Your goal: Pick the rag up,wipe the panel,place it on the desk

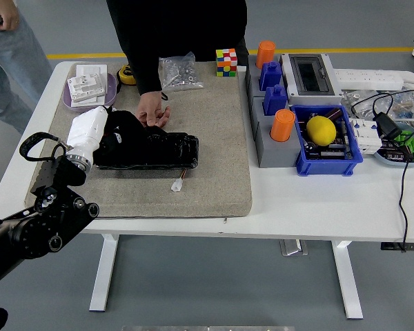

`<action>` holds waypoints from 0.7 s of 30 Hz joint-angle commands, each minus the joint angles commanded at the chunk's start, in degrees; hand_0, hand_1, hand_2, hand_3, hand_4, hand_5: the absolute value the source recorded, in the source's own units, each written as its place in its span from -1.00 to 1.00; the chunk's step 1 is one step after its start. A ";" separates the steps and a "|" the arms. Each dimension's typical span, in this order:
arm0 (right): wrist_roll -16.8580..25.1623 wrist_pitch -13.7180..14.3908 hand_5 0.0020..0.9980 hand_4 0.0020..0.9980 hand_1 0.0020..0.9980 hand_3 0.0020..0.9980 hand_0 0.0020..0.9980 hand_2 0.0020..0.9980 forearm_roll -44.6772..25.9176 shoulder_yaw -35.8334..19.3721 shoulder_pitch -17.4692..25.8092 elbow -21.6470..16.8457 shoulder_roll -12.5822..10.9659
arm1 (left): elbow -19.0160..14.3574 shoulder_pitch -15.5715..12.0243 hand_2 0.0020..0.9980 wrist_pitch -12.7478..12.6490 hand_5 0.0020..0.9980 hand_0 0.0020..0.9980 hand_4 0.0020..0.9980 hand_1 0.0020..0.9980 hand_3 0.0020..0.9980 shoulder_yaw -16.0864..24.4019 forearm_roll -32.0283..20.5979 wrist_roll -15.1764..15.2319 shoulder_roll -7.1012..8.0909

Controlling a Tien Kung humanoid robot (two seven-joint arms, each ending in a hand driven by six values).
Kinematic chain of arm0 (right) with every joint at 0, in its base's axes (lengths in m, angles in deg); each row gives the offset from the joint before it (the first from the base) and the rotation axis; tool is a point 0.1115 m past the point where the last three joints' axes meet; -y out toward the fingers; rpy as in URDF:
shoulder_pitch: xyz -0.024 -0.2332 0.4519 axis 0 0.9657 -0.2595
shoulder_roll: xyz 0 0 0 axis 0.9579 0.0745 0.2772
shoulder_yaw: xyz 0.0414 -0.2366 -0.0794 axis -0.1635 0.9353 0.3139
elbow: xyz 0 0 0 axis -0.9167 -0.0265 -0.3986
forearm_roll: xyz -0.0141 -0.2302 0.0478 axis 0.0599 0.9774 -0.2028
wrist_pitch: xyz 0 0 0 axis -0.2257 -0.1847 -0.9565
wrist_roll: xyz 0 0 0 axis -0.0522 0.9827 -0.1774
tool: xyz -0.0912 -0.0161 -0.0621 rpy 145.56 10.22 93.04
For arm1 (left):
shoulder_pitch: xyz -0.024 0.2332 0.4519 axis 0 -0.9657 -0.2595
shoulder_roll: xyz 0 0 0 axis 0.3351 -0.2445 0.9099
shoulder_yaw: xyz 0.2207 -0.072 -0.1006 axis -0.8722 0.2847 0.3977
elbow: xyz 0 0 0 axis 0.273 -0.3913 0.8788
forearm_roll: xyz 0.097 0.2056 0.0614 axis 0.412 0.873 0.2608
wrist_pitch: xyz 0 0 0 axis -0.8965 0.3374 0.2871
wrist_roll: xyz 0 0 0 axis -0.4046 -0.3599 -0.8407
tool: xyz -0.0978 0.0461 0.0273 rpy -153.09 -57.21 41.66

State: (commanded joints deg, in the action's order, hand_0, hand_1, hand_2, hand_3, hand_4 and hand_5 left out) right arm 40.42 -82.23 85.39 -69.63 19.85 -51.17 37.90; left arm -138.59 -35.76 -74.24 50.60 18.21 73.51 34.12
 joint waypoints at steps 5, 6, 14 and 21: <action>-0.12 -0.07 0.31 1.00 0.04 0.22 0.42 0.33 0.06 0.10 -0.10 0.01 -0.15 | -0.30 0.86 -0.06 0.20 -1.00 -0.38 -1.00 -0.76 -0.62 -2.17 -0.42 -0.39 -0.98; -0.11 -0.03 0.31 1.00 0.03 0.22 0.42 0.33 0.04 0.05 -0.11 0.00 -0.17 | -0.37 1.10 -0.06 0.24 -1.00 -0.39 -1.00 -0.76 -0.61 -2.69 -0.56 -0.45 -1.18; -0.18 -0.14 0.31 1.00 0.03 0.22 0.42 0.33 0.12 0.34 -0.28 0.02 -0.41 | -1.32 2.93 -0.06 0.51 -1.00 -0.39 -1.00 -0.76 -0.61 -6.49 -1.38 -0.92 -2.46; -0.13 -0.34 0.31 1.00 0.03 0.22 0.42 0.33 0.14 0.52 -0.51 0.15 -0.53 | -2.02 4.32 -0.06 0.78 -1.00 -0.39 -1.00 -0.76 -0.60 -9.35 -1.69 -1.42 -3.37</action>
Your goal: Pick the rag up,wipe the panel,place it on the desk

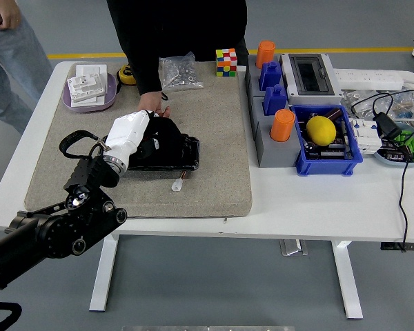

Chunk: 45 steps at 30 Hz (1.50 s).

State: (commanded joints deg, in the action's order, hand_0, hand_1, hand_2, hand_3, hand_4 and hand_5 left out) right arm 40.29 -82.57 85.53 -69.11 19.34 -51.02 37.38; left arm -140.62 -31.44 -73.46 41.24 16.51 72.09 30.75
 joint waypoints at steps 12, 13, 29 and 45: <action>0.03 -0.17 0.31 1.00 0.03 0.22 0.42 0.33 0.14 0.15 -0.15 0.08 -0.23 | -0.95 1.80 -0.06 0.32 -1.00 -0.39 -1.00 -0.76 -0.60 -3.36 -0.38 -0.63 -1.25; 0.02 -0.17 0.31 1.00 0.03 0.22 0.42 0.33 0.14 0.20 -0.17 0.08 -0.25 | -1.11 1.87 -0.06 0.31 -1.00 -0.39 -1.00 -0.76 -0.60 -3.80 -0.40 -0.66 -1.40; -0.17 -0.20 0.31 1.00 0.03 0.22 0.42 0.33 0.21 0.54 -0.09 0.04 -0.36 | -1.59 2.24 -0.07 0.16 -1.00 -0.39 -1.00 -0.76 -0.58 -6.64 -0.94 -0.82 -2.61; -0.20 0.39 0.31 1.00 0.03 0.22 0.42 0.33 -0.31 0.74 0.29 -0.21 -0.61 | -0.30 0.41 -0.07 0.11 -1.00 -0.39 -1.00 -0.76 -0.58 -2.16 1.17 -0.64 -0.61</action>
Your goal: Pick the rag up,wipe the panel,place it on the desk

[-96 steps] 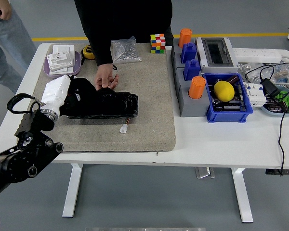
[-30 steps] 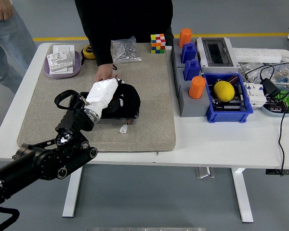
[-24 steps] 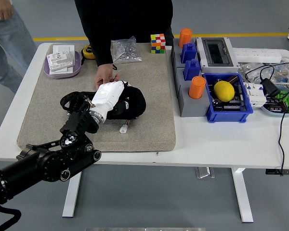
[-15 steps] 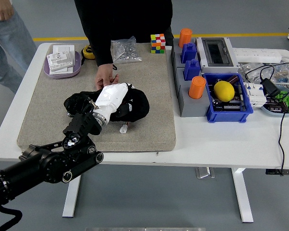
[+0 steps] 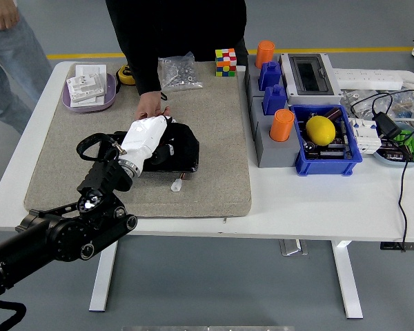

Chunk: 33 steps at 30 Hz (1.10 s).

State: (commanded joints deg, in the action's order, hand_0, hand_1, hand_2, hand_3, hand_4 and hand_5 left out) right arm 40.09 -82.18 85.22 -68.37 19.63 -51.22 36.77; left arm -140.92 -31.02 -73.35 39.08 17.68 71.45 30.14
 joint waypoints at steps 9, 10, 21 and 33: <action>0.04 -0.09 0.31 1.00 0.03 0.22 0.42 0.33 0.23 -0.79 0.44 0.05 0.30 | 0.81 -1.58 -0.07 0.04 -1.00 -0.39 -1.00 -0.76 -0.58 3.89 1.19 0.09 1.68; 0.01 -0.10 0.31 1.00 0.03 0.22 0.42 0.33 0.24 -0.79 0.47 0.02 0.28 | 0.87 -1.88 -0.07 0.00 -1.00 -0.39 -1.00 -0.76 -0.58 4.49 1.48 0.11 1.89; -0.02 0.11 0.31 1.00 0.03 0.22 0.42 0.33 0.39 -1.54 0.77 -0.14 0.44 | 2.27 -4.04 -0.07 0.08 -1.00 -0.38 -1.00 -0.76 -0.57 9.24 2.95 0.10 3.98; -0.03 0.19 0.31 1.00 0.03 0.22 0.42 0.33 0.40 -1.80 0.85 -0.20 0.46 | 1.74 -5.62 -0.07 0.10 -1.00 -0.39 -1.00 -0.76 -0.58 13.42 4.75 -0.12 6.03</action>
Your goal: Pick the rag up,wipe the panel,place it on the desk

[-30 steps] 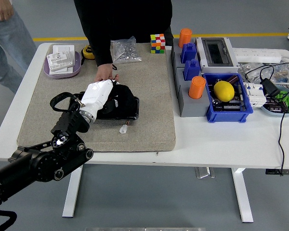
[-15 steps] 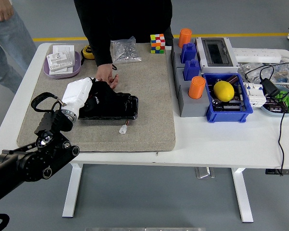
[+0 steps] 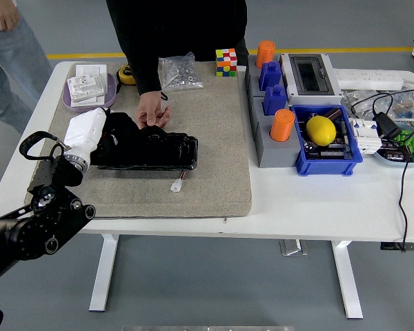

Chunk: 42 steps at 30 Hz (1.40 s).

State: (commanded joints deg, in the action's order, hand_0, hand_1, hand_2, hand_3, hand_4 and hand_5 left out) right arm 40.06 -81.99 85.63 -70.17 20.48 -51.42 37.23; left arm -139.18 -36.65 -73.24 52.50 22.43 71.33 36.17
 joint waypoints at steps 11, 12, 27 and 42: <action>0.01 0.07 0.31 1.00 0.03 0.22 0.42 0.33 -0.08 -0.04 0.06 -0.11 -0.07 | 0.60 -1.15 -0.08 -0.04 -1.00 -0.39 -1.00 -0.76 -0.58 1.99 0.57 -0.14 0.95; 0.01 0.06 0.31 1.00 0.03 0.22 0.42 0.33 -0.08 0.04 0.04 -0.13 -0.09 | 0.65 -1.11 -0.08 -0.04 -1.00 -0.39 -1.00 -0.76 -0.58 1.97 0.57 -0.16 0.89; -0.05 -0.19 0.31 1.00 0.03 0.22 0.42 0.33 -0.08 0.24 -0.19 -0.05 -0.20 | 0.13 1.14 -0.08 0.02 -1.00 -0.39 -1.00 -0.76 -0.58 -2.87 -0.75 -0.61 -1.59; 0.00 -0.26 0.31 1.00 0.03 0.22 0.42 0.33 0.17 0.35 -0.42 -0.06 -0.21 | -0.48 4.48 -0.08 0.33 -1.00 -0.39 -1.00 -0.76 -0.58 -10.46 -2.82 -1.23 -4.98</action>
State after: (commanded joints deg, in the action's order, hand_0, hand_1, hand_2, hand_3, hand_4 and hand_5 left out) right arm 40.06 -82.25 85.79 -69.82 20.05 -51.48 37.02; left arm -139.66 -32.16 -72.92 42.04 19.61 70.10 31.19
